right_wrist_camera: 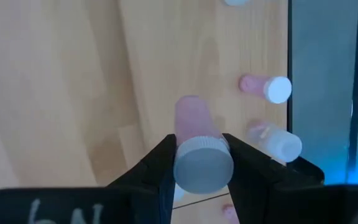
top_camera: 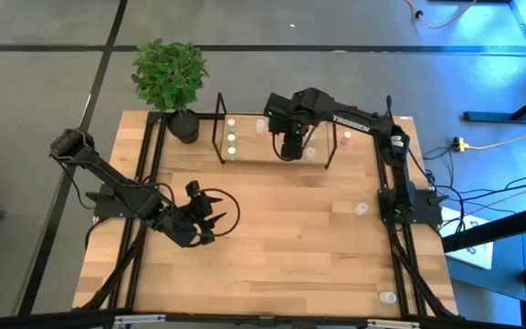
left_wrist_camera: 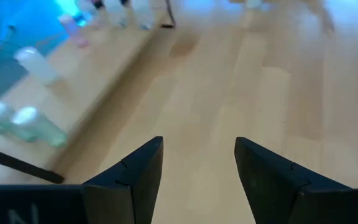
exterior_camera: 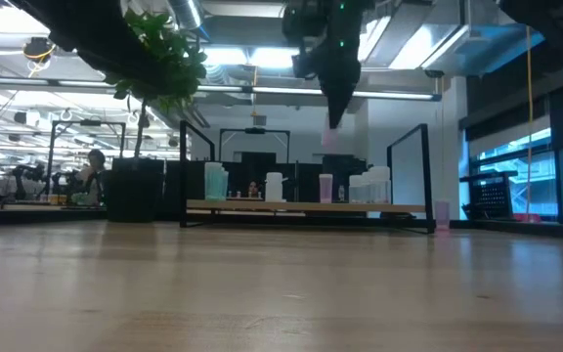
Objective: Pick and place medicine bottles onto shelf by color
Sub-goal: Put the bottom pink medicine bottle on the shelf aligned with the other pink medicine bottle
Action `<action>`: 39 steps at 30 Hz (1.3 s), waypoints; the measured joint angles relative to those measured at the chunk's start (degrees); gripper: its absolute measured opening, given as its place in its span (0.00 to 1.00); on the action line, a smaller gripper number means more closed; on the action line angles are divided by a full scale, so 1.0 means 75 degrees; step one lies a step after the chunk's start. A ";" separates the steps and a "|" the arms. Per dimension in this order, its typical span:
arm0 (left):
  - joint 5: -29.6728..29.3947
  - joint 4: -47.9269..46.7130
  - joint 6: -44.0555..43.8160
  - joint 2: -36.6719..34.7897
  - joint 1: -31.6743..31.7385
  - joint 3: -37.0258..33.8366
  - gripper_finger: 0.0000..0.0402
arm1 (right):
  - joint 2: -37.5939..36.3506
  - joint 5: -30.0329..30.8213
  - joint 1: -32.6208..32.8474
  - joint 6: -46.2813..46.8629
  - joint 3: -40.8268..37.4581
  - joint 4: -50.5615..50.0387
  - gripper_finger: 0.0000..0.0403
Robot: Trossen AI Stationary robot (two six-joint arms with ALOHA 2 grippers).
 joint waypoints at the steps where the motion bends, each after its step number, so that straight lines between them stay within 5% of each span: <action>1: -0.0160 0.0001 0.0000 0.0000 0.0000 0.0000 0.48 | 0.0069 0.0006 -0.0043 -0.0107 0.0000 -0.0001 0.30; 9: -0.1394 0.0017 -0.0190 0.0000 0.0003 0.0000 0.48 | 0.0595 0.0036 -0.0173 -0.1064 0.0000 0.0014 0.30; 39: -0.1407 0.0006 -0.0184 0.0000 0.0017 0.0000 0.48 | 0.1512 0.0015 -0.0676 -0.1957 -0.0003 0.0478 0.31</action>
